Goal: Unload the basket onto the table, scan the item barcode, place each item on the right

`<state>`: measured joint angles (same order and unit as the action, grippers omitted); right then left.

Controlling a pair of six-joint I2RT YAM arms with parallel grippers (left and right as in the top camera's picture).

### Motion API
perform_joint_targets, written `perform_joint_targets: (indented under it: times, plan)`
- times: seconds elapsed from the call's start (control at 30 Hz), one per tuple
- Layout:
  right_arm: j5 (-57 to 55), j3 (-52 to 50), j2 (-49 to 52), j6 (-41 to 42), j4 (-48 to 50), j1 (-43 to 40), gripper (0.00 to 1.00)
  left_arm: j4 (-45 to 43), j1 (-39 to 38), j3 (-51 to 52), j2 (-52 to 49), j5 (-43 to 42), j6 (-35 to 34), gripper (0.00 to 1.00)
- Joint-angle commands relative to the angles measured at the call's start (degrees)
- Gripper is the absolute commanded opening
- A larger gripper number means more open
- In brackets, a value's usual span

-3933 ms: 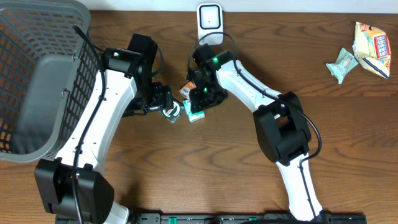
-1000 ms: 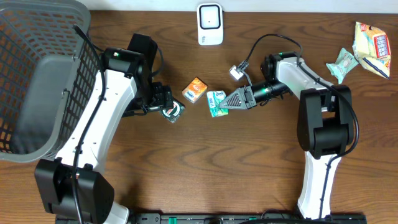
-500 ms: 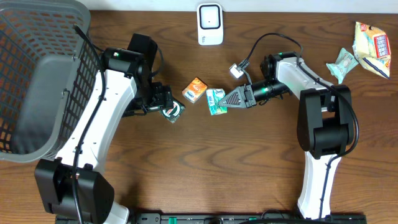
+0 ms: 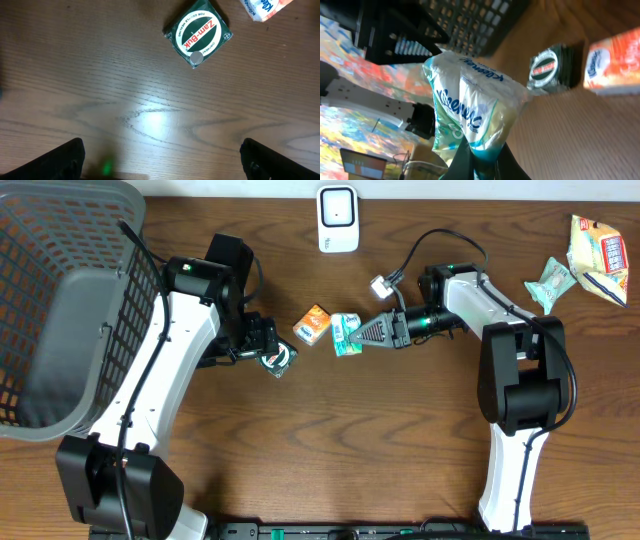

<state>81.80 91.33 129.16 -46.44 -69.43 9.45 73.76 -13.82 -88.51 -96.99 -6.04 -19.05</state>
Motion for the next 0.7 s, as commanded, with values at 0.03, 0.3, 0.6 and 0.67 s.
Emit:
perform_joint_targets:
  times: [0.03, 0.3, 0.6, 0.67]
  plan:
    - [7.0, -0.1, -0.9, -0.7, 1.9, 0.3, 0.01, 0.4, 0.0, -0.6, -0.2, 0.1, 0.4, 0.98]
    - [7.3, -0.1, -0.9, -0.7, 4.3, 0.6, 0.01, 0.4, 0.0, -0.6, -0.2, 0.1, 0.4, 0.98]
    - [7.6, -0.1, -0.9, 0.6, 4.3, 0.5, 0.01, 0.4, 0.0, -0.6, -0.2, 0.1, 0.4, 0.98]
    - [7.6, -0.1, -0.9, 0.6, 4.3, 0.5, 0.01, 0.4, 0.0, -0.6, -0.2, 0.1, 0.4, 0.98]
